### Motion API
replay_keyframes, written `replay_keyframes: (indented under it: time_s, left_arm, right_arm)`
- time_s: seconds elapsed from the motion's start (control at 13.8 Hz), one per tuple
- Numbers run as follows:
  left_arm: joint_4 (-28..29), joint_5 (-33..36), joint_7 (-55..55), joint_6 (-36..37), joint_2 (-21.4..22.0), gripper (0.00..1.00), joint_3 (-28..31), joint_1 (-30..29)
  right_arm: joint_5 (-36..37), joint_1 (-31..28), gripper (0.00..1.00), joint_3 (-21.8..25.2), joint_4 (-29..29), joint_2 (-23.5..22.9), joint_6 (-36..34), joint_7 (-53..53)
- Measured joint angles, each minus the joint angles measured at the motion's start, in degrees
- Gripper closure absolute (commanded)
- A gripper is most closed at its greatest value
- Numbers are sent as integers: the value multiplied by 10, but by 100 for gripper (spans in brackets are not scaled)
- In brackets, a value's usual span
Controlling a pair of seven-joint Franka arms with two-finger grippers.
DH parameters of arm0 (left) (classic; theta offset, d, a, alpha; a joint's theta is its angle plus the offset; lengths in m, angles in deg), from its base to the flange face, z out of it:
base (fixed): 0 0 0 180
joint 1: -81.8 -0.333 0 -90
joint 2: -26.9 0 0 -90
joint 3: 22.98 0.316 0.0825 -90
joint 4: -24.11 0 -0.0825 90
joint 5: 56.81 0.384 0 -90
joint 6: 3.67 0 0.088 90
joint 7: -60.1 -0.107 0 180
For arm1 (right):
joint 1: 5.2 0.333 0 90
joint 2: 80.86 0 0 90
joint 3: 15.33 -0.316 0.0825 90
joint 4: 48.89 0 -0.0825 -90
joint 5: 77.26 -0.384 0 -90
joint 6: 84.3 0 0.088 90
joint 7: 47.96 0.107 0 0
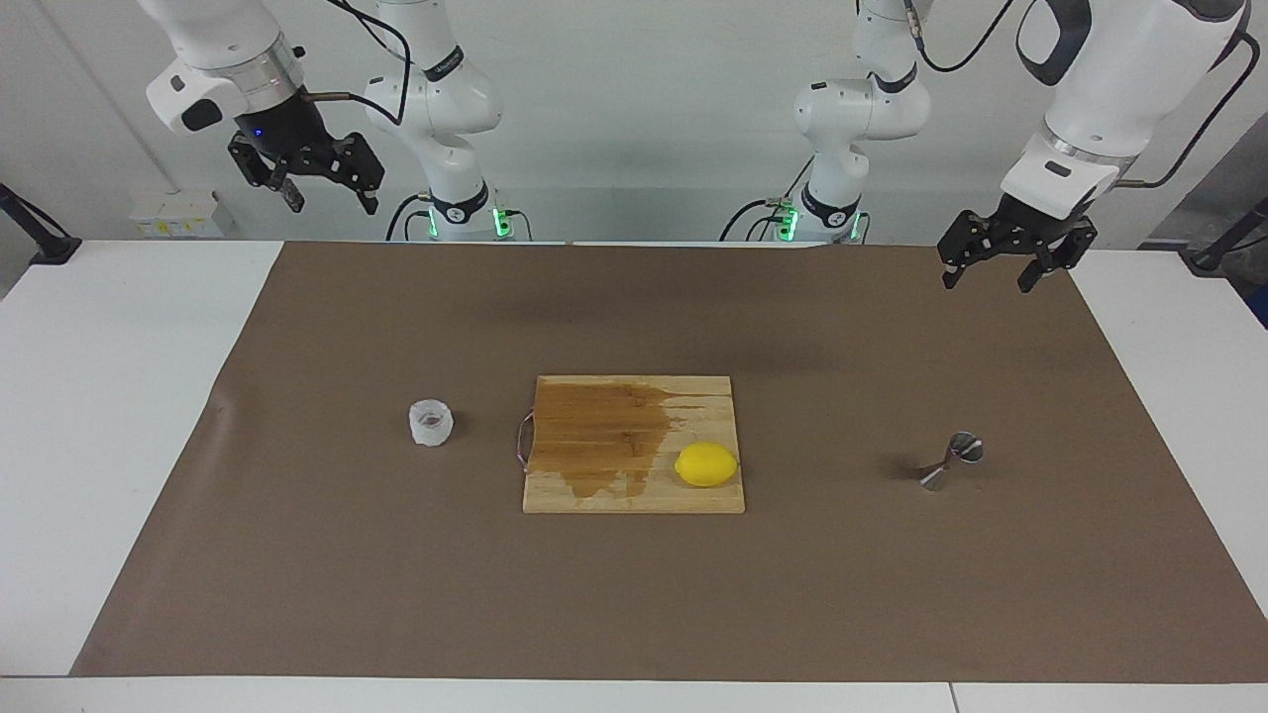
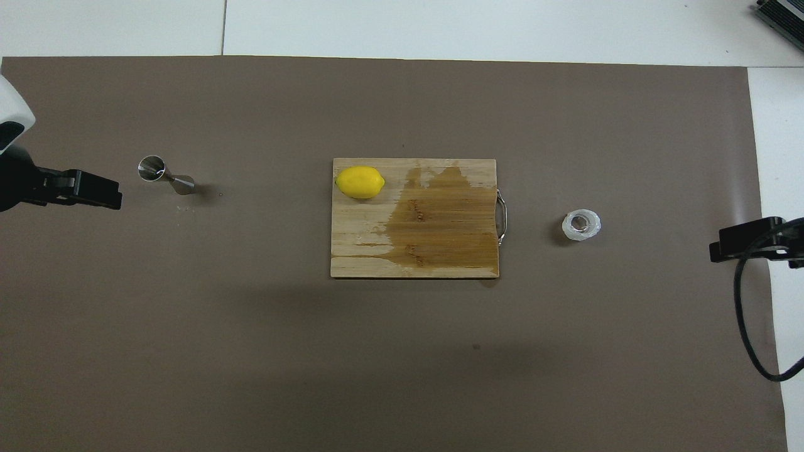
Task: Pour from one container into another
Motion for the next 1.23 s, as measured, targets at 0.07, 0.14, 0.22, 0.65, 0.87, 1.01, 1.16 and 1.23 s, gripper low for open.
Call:
replay_keyframes:
  time_s: [0.07,0.14,0.22,0.65,0.87,1.01,1.16,1.23]
  left_arm:
    - [0,0,0,0,0,0,0,0]
    - [0,0,0,0,0,0,0,0]
    - [0,0,0,0,0,0,0,0]
    - [0,0,0,0,0,0,-1,0]
    - [0,-2,2,-1,0,0,0,-1]
    - [-1,-15,5,-1,-2,0,0,-7]
    - [-6,-27,5,-2,-12,0,0,-21]
    - [-12,-31,6,-3,-22,0,1,-28]
  right_arm:
    - [0,0,0,0,0,0,0,0]
    - [0,0,0,0,0,0,0,0]
    - [0,0,0,0,0,0,0,0]
    - [0,0,0,0,0,0,0,0]
    - [0,0,0,0,0,0,0,0]
    - [0,0,0,0,0,0,0,0]
    - [0,0,0,0,0,0,0,0]
    - [0,0,0,0,0,0,0,0]
